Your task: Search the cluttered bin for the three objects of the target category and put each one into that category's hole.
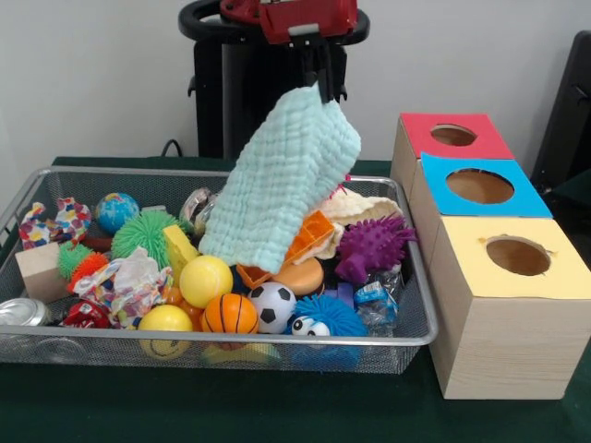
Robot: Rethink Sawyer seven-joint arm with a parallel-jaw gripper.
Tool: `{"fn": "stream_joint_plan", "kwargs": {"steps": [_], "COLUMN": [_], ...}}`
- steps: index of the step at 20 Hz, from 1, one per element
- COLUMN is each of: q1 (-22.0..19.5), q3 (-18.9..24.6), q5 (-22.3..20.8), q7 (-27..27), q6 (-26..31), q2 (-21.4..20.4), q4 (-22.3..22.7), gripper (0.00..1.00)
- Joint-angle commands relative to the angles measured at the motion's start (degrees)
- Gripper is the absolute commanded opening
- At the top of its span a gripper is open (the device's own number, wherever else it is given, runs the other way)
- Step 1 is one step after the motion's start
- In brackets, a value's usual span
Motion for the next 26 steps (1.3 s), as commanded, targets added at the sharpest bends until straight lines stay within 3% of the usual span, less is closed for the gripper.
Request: {"fn": "stream_joint_plan", "kwargs": {"steps": [1,3,5,8,13,23,26], "q1": [12.36,19.18,23.66,26.71,27.86,23.33,22.7], "q3": [-18.66,-26.82,-31.28,-34.87,-37.39,-39.53,-40.34], "q5": [1.28,8.09,13.7,17.07,17.76,7.64,6.02], "q7": [-0.24,-4.75,-6.24,-5.89,-5.2,-2.93,-1.59], "q6": [-18.89,-30.59,-41.09,-47.9,-47.73,-41.06,-41.5], "q2": [0.39,2.11,4.49,6.39,6.4,3.57,4.25], "q4": [-6.51,-5.56,-4.31,-4.45,-5.55,-10.21,-10.52], "gripper": [0.0,0.0,0.0,0.0,0.0,0.0,0.0]}}
